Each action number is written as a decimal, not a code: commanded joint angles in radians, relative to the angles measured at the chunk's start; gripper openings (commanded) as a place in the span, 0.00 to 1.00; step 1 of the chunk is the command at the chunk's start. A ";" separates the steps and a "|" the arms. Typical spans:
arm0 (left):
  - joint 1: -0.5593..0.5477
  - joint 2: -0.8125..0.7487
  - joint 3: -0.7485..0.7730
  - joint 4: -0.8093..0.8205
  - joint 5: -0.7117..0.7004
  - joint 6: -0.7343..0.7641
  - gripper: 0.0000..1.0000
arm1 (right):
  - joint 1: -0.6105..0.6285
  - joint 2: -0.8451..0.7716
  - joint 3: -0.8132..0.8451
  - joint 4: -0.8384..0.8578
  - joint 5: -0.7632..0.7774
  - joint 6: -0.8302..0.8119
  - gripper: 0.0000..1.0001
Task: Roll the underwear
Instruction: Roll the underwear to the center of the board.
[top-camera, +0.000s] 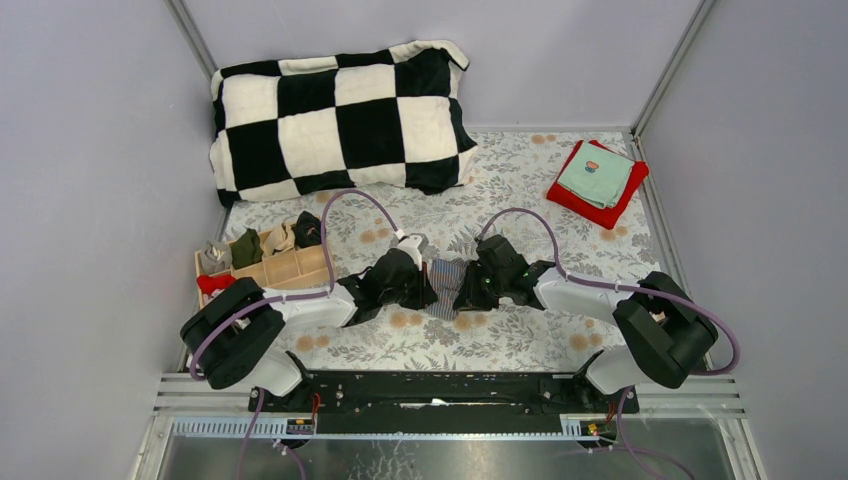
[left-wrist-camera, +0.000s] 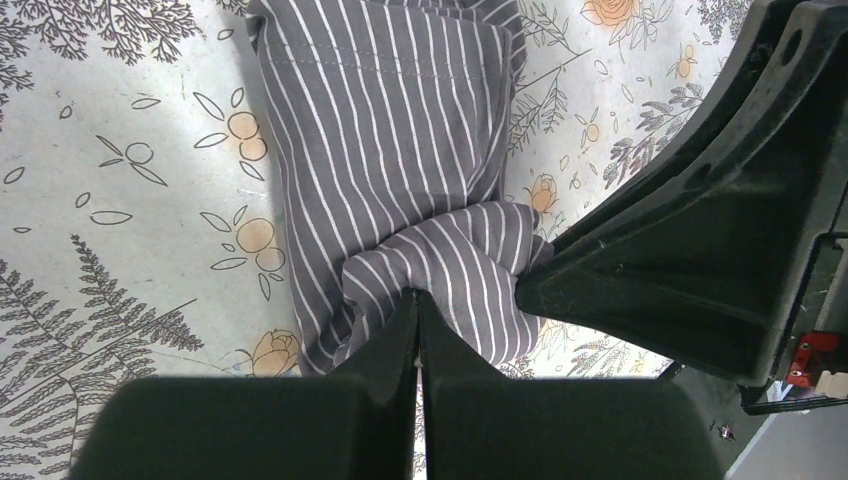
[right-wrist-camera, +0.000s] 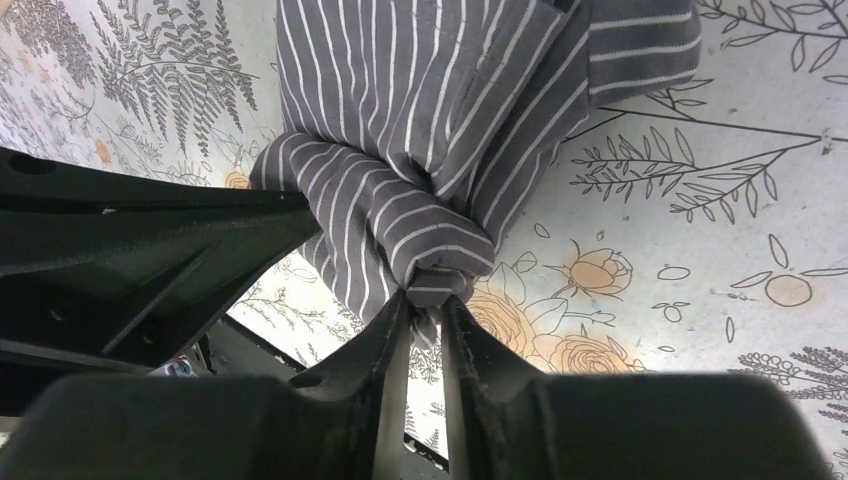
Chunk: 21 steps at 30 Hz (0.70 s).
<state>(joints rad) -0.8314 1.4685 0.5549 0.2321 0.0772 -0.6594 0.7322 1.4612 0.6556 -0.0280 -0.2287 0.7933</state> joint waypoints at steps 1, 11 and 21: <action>-0.003 0.008 -0.011 -0.096 -0.031 0.017 0.00 | 0.003 0.008 0.035 -0.022 0.029 -0.029 0.21; -0.002 -0.074 0.051 -0.176 -0.056 0.011 0.00 | 0.003 0.011 0.004 0.019 -0.005 -0.047 0.02; 0.001 -0.081 0.048 -0.142 -0.029 0.020 0.00 | 0.003 0.031 0.000 0.019 -0.018 -0.041 0.01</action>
<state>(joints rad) -0.8314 1.3689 0.5945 0.0803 0.0422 -0.6571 0.7322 1.4761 0.6571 -0.0162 -0.2310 0.7589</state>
